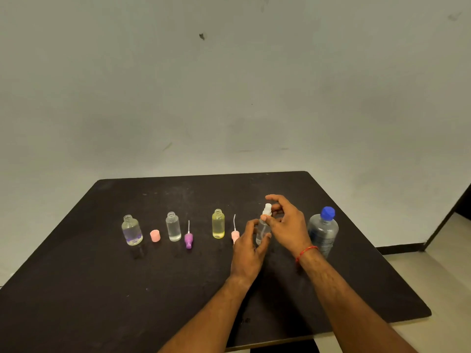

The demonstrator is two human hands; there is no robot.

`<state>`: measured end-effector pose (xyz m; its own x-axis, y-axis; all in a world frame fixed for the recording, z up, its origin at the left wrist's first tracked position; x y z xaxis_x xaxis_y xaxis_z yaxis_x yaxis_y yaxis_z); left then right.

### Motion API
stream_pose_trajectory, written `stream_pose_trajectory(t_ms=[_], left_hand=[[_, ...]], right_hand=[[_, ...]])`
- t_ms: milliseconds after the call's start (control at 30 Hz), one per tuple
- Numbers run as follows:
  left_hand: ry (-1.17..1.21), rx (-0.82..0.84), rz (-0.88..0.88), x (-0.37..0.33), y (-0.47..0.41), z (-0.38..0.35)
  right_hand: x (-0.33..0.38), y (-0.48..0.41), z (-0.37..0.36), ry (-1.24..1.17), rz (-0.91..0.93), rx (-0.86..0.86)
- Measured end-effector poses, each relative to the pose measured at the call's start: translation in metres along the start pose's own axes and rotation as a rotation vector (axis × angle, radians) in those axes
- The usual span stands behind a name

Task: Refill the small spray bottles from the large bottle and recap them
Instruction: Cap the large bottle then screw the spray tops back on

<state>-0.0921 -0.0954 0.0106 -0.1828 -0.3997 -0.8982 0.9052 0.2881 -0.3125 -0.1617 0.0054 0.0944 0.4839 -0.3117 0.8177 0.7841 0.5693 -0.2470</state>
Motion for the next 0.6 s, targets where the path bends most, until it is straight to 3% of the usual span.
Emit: stream_pose_trajectory(t_ms=[600], left_hand=[[-0.012, -0.003, 0.008, 0.0046, -0.0017, -0.0008]], right_hand=[[0.0033, 0.0011, 0.0003, 0.014, 0.001, 0.018]])
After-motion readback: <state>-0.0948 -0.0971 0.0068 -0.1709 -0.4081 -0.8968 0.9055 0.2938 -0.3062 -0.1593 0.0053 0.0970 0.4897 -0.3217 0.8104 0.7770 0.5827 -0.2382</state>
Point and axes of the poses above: each hand's wrist, its own y-axis away from the middle knuckle, its own z-axis out of the back of the hand, x = y × z, the point moved 10 cm from there along -y, towards the middle knuckle, and after that the axes turned 11 degrees about x, right-handed, at the moved point
